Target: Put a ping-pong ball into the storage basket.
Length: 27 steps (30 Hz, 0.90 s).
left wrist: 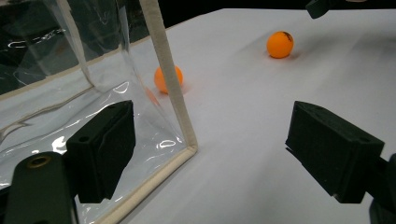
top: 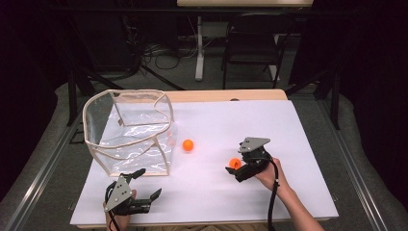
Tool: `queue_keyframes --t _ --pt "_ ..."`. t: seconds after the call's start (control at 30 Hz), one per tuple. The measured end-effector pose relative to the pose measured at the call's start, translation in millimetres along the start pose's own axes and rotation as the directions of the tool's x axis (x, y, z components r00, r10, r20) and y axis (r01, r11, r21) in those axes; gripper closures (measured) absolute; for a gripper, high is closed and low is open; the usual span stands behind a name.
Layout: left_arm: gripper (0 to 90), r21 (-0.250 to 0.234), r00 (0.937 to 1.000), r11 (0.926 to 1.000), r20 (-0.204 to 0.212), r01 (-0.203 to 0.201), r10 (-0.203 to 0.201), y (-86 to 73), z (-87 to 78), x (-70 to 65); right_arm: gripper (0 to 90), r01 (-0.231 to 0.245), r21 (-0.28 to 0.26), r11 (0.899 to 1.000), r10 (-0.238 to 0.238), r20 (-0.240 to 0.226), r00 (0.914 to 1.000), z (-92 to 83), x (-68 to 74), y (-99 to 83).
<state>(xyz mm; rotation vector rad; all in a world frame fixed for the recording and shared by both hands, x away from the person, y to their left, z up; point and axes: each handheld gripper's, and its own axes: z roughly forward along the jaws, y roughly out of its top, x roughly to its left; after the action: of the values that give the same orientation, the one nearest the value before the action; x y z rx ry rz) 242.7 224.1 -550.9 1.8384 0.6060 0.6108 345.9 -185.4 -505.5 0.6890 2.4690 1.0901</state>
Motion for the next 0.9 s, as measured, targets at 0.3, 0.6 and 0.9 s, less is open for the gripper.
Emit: queue_keyframes --t 0.3,0.6,0.9 --pt "15.7 0.001 1.0000 1.0000 -0.001 -0.003 0.003 0.3 -0.4 0.0 0.0 -0.013 0.045 0.999 0.014 -0.018 0.9998 10.8 -4.1 1.4" --pt "15.7 0.001 1.0000 1.0000 0.000 0.000 0.000 0.2 0.2 -0.1 0.0 -0.024 0.066 0.998 0.025 -0.022 0.9995 16.9 -7.5 -3.1" --pt "15.7 0.004 1.0000 1.0000 0.001 -0.006 0.006 0.2 -0.3 -0.3 0.0 -0.033 0.093 0.995 0.035 -0.027 0.9990 23.1 -9.6 -9.8"
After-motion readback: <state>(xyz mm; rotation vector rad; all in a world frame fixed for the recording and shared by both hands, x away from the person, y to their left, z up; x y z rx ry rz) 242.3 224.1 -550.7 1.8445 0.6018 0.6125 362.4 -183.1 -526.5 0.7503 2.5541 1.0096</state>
